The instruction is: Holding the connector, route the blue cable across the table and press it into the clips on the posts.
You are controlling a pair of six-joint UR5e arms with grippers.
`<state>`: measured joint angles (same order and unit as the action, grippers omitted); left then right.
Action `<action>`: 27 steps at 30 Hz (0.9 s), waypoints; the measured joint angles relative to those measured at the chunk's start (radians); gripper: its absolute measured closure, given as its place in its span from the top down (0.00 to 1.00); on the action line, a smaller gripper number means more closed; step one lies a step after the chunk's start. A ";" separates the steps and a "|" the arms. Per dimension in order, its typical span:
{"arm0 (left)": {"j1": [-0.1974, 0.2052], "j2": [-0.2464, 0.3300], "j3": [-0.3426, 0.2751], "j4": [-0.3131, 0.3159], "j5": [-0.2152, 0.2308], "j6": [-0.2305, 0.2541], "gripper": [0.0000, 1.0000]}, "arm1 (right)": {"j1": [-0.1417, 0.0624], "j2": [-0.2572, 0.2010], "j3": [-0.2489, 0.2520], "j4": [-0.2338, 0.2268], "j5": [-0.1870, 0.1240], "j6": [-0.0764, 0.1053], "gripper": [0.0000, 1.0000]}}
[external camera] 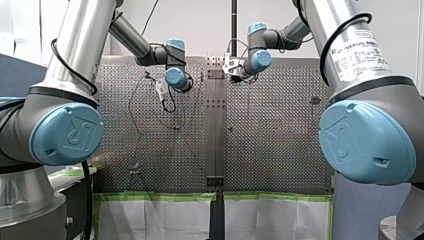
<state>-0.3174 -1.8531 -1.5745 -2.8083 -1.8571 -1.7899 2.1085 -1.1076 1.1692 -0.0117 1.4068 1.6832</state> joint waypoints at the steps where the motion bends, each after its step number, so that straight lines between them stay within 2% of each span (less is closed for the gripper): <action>1: -0.004 0.007 -0.007 -0.008 -0.006 -0.003 1.00 | 0.000 -0.001 0.000 0.000 0.000 0.000 0.00; 13: -0.069 0.120 -0.119 -0.122 -0.004 -0.025 1.00 | 0.000 -0.010 -0.001 0.002 0.000 0.005 0.00; 18: -0.099 0.161 -0.153 -0.134 -0.002 -0.029 1.00 | -0.001 -0.019 -0.002 0.003 0.000 0.008 0.00; 27: -0.171 0.235 -0.115 -0.100 -0.051 -0.036 1.00 | -0.014 -0.024 -0.002 0.009 0.000 0.018 0.00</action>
<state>-0.4881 -1.6177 -1.6899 -2.9087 -1.9081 -1.8262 2.0948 -1.1321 1.1673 -0.0025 1.4068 1.7008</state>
